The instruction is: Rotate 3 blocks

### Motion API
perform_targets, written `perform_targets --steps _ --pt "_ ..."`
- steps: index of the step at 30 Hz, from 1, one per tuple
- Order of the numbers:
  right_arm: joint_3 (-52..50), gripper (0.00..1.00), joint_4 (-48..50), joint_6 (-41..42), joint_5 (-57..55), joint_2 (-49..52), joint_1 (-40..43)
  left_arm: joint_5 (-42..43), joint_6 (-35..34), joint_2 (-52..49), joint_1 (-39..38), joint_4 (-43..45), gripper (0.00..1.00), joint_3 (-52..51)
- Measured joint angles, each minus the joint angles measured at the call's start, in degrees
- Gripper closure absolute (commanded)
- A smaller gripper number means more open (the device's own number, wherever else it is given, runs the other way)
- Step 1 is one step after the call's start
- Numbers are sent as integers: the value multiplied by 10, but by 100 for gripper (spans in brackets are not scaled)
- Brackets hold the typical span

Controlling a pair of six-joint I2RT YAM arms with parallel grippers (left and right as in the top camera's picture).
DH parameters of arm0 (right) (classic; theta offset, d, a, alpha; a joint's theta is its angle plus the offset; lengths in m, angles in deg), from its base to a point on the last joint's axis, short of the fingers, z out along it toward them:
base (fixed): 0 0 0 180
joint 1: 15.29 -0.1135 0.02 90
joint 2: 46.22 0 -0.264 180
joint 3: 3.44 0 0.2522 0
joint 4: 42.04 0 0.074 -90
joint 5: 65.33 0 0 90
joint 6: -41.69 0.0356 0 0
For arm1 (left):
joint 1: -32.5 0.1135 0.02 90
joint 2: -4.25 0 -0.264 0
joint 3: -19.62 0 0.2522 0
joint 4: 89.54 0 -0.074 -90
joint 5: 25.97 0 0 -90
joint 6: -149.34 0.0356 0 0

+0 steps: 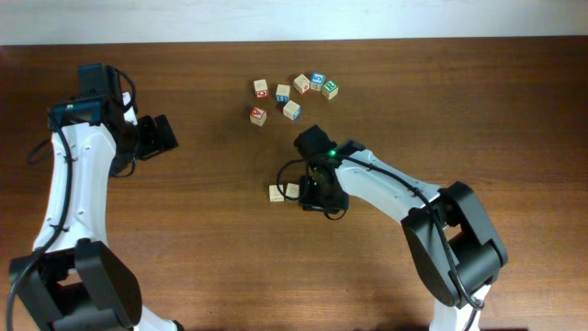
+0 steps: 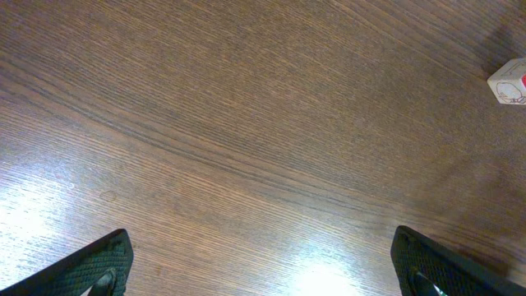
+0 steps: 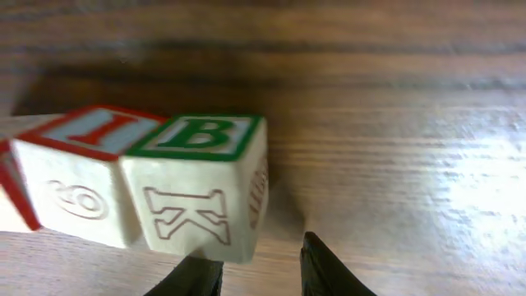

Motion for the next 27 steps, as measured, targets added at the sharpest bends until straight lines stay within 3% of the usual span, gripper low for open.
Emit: perform_targets --steps 6,10,12,14,15,17,20,27 --pt "1 75 5 -20 14 0 0 0 0 0 0 0 1 0" --pt "31 75 -82 -38 19 0 0 7 0 0 0 0 1 0" --pt "52 75 -95 -44 12 -8 0 17 0 0 -3 -2 6 0" --pt "72 75 -87 -52 -1 -18 0 22 0 0 -12 -8 16 0" --pt "78 75 -80 -53 -10 -23 0 26 2 0 -22 -12 27 0" --pt "82 75 -68 -56 -31 -28 0 30 4 -1 -53 -17 56 0" --pt "82 75 -20 -80 -47 -28 0 34 6 -7 -102 -17 77 0" --pt "83 79 1 -97 -66 -9 3 36 8 -59 -169 2 99 -1"
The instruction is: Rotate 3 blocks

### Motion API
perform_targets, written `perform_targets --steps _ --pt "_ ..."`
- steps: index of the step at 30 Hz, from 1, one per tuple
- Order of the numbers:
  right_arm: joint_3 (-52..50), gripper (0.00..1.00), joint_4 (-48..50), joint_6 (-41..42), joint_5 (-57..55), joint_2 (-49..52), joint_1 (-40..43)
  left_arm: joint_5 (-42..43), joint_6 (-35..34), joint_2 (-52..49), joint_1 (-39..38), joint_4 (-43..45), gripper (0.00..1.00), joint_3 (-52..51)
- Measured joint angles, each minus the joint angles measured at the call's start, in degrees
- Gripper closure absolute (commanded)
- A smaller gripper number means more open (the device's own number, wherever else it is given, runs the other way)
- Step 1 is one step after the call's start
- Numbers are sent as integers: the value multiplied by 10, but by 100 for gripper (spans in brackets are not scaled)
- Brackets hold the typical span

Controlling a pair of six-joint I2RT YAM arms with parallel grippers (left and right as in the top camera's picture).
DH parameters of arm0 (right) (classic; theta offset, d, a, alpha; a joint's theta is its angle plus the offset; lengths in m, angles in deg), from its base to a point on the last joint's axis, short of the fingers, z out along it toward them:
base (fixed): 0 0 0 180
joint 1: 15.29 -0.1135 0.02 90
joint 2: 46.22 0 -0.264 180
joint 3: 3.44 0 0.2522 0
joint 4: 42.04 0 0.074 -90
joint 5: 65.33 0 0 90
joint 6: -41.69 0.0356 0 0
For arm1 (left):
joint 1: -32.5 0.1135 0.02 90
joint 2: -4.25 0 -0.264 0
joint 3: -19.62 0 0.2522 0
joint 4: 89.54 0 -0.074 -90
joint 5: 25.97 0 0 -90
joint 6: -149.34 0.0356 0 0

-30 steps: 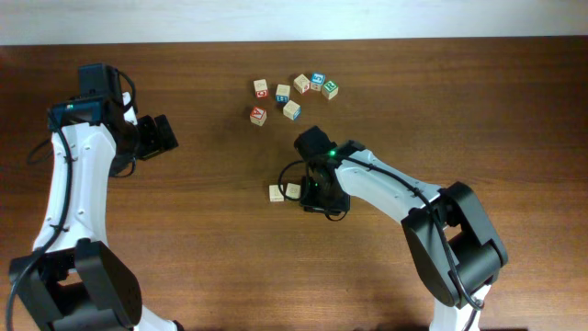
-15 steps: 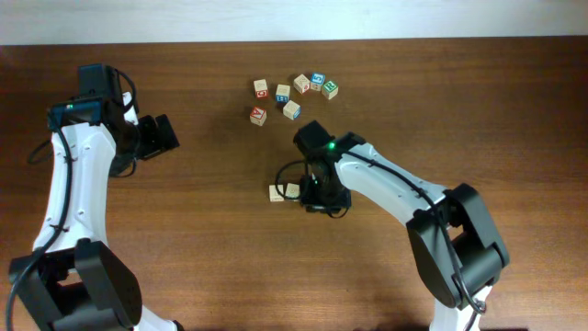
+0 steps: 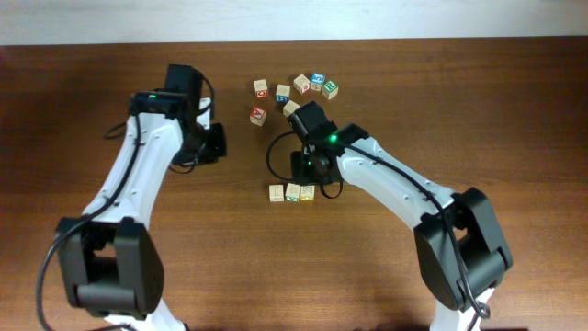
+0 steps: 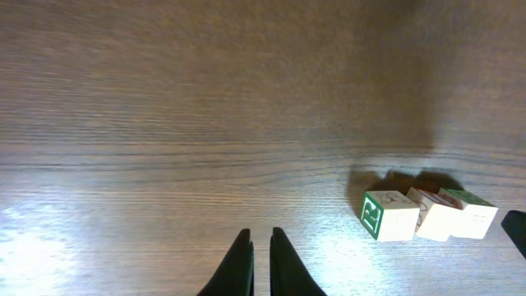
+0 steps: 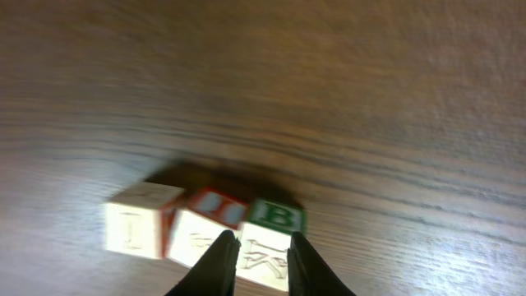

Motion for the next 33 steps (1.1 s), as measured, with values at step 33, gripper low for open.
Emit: perform_targets --steps 33 --pt "-73 80 74 17 47 8 49 75 -26 -111 -107 57 100 -1"
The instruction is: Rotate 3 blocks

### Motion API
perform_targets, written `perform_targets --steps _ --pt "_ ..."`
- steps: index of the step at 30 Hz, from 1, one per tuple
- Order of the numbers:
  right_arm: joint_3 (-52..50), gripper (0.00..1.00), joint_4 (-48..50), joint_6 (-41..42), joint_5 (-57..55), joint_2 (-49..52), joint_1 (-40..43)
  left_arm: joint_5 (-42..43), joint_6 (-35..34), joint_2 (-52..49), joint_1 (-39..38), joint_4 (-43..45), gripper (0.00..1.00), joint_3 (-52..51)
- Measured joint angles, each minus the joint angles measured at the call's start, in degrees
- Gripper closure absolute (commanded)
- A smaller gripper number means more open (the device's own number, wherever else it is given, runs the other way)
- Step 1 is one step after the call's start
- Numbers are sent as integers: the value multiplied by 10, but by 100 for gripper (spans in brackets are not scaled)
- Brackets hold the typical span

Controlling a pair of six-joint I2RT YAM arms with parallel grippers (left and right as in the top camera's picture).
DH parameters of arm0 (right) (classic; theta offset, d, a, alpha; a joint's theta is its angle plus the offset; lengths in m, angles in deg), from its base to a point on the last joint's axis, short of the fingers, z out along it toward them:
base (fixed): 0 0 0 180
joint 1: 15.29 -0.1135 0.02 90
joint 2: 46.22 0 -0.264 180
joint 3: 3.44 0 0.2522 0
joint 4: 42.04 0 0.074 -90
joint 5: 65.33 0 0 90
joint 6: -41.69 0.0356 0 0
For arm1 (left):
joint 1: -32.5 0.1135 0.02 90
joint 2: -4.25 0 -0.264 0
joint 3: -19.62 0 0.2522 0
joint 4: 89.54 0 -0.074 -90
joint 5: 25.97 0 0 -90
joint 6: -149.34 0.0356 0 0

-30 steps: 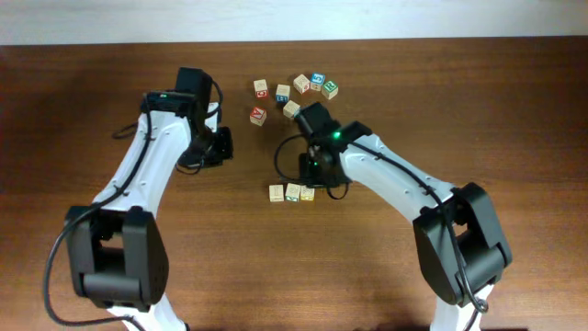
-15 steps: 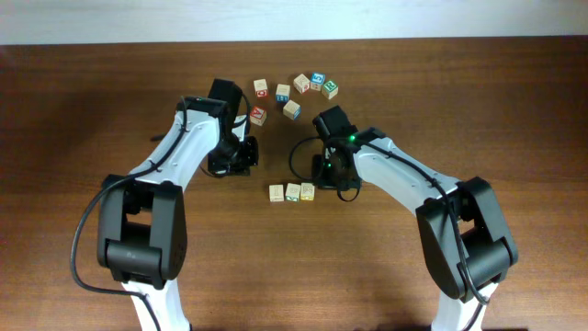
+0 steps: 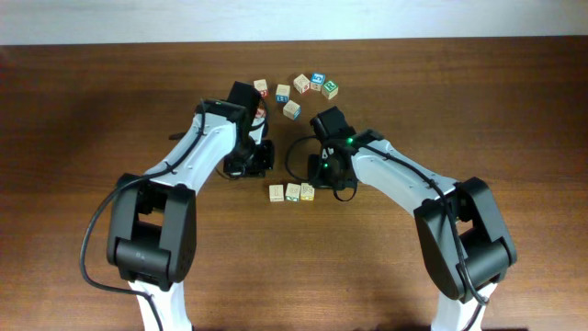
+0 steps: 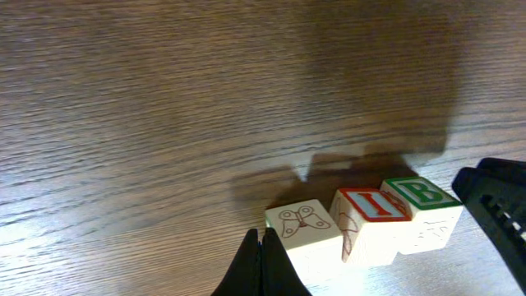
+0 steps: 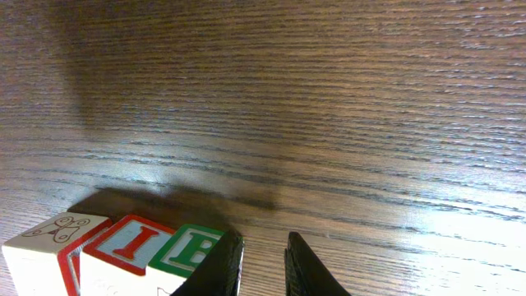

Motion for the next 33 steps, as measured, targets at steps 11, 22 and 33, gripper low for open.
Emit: perform_targets --steps 11,22,33 --pt "0 80 0 0 1 4 0 0 0 0 0 12 100 0" --pt "0 80 9 0 18 5 -9 9 -7 0 -23 38 100 0" --pt "0 74 9 0 22 5 -19 -43 -9 0 -10 -26 100 35"
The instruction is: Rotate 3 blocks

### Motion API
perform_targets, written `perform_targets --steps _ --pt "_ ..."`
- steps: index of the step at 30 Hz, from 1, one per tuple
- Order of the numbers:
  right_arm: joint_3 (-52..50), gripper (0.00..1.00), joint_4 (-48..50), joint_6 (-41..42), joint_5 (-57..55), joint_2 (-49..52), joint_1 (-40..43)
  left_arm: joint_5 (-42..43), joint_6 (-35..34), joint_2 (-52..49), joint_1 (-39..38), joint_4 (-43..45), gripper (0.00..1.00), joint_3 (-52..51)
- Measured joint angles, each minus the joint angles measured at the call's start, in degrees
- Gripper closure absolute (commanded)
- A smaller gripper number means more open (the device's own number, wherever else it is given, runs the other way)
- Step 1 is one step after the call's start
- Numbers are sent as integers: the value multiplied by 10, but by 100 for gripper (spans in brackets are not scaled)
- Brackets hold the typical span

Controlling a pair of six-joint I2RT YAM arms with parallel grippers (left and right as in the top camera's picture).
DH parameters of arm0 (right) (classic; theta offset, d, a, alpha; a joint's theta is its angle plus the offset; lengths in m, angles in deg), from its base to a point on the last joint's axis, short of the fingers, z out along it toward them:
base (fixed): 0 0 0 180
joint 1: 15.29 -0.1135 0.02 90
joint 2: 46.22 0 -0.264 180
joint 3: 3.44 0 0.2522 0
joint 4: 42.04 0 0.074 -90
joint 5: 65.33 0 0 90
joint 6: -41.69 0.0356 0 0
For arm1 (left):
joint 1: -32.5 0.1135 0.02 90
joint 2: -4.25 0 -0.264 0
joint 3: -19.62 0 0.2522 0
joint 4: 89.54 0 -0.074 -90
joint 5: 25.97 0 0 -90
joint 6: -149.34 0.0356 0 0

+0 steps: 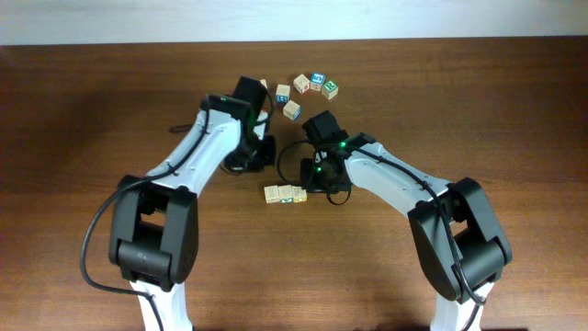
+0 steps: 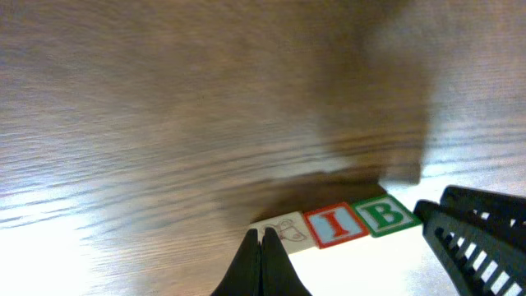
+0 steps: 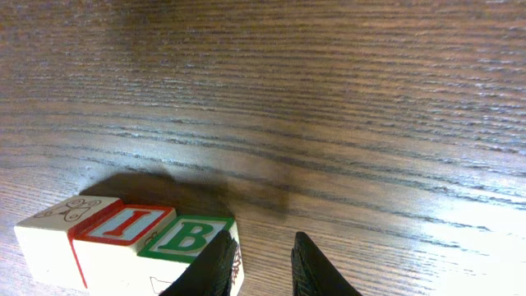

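Note:
Three wooden blocks lie in a touching row: a butterfly block [image 2: 283,230], a red I block [image 2: 333,224] and a green B block [image 3: 187,236]. In the overhead view the row [image 1: 286,194] sits at mid-table. My left gripper [image 2: 261,265] is shut and empty, its tips at the near edge of the butterfly block. My right gripper [image 3: 265,267] is slightly open with nothing between its fingers; its left finger [image 3: 220,265] rests against the B block's right side. Overhead, the left gripper [image 1: 260,154] is behind the row and the right gripper [image 1: 318,176] at its right end.
Several loose letter blocks [image 1: 303,87] lie scattered at the back of the brown wooden table [image 1: 478,119], just beyond both grippers. One of them [image 1: 292,110] lies between the two arms.
The row of three blocks has shifted slightly left and lies flatter across the table. My right gripper has followed it left, its finger now against the B block. The left gripper stays shut by the butterfly block.
My left gripper was open far to the left while the right one stood at the B block's end of the row. The left arm then came over, shut, to the butterfly block. By now the row sits a little further left between both grippers.

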Motion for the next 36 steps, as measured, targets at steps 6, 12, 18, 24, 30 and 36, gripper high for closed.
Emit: perform_targets --steps 6,12,18,24,30,36 --pt "0 74 -7 -1 12 0 20 -16 0 0 31 -57 100 37" --pt "0 74 -7 -4 17 0 29 -17 0 0 55 -68 100 37" --pt "0 74 -7 -5 17 0 29 -20 0 0 57 -69 100 37" --pt "0 74 -9 -5 17 0 29 -20 0 0 57 -70 100 37" --pt "0 73 -11 -5 17 0 29 -20 0 0 57 -70 100 37" --pt "0 73 -25 -5 50 0 31 -20 0 0 57 -85 100 37"
